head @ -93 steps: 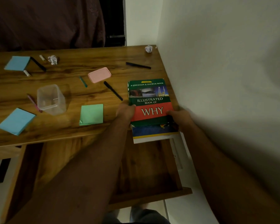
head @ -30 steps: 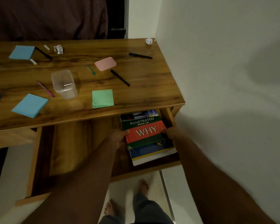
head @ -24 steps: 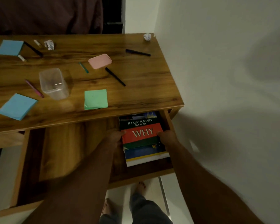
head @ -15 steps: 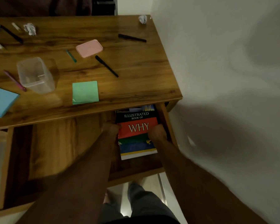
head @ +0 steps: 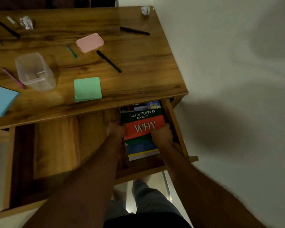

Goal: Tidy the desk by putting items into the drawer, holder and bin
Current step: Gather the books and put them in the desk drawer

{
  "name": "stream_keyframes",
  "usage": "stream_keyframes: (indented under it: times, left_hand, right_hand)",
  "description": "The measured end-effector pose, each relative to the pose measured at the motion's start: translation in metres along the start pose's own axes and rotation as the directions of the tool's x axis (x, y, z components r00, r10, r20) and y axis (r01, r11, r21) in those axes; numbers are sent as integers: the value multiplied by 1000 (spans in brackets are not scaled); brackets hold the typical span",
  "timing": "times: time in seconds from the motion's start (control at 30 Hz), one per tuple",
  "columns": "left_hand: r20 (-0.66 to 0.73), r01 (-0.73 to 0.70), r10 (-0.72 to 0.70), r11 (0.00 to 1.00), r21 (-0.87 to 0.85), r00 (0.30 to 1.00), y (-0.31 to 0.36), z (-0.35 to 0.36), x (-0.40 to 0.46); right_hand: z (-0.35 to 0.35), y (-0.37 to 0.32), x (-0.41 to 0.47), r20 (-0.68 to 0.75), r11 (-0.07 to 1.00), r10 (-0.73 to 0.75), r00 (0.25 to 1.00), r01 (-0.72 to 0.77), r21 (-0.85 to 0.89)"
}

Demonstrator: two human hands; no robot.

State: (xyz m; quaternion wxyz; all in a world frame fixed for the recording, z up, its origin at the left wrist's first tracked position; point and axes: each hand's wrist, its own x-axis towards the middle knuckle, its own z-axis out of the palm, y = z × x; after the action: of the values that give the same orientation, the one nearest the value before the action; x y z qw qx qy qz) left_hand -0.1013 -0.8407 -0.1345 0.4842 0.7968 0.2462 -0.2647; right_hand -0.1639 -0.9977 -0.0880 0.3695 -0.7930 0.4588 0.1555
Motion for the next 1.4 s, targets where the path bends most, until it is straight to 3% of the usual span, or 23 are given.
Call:
stream_keyframes:
  times: [0.2, 0.43, 0.63, 0.97, 1.1, 1.27, 1.4]
  left_hand:
    - [-37, 3, -1, 998, 67, 999, -5, 3, 8]
    - [-30, -41, 50, 965, 259, 998, 1, 9, -12]
    - [-27, -105, 118, 949, 296, 993, 0, 12, -15]
    - [182, -212, 150, 895, 392, 972, 2, 2, -18]
    - [178, -245, 189, 890, 384, 966, -2, -8, -28]
    - [238, -386, 313, 836, 391, 919, -4, -29, -50]
    - [310, -494, 392, 765, 412, 866, -4, -54, -74]
  right_hand:
    - [-6, -3, -14, -53, 993, -61, 997, 55, -102]
    - [-13, -4, -13, 163, 945, -119, 979, 162, -285]
    - [-14, 0, -14, 208, 885, -156, 966, 230, -404]
    - [-16, -1, -16, 219, 821, -169, 961, 260, -508]
    - [-16, -9, -23, 207, 833, -197, 958, 275, -480]
    - [-5, -16, -45, 275, 773, -380, 883, 466, -430]
    - [-1, -28, -81, 383, 664, -529, 758, 650, -370]
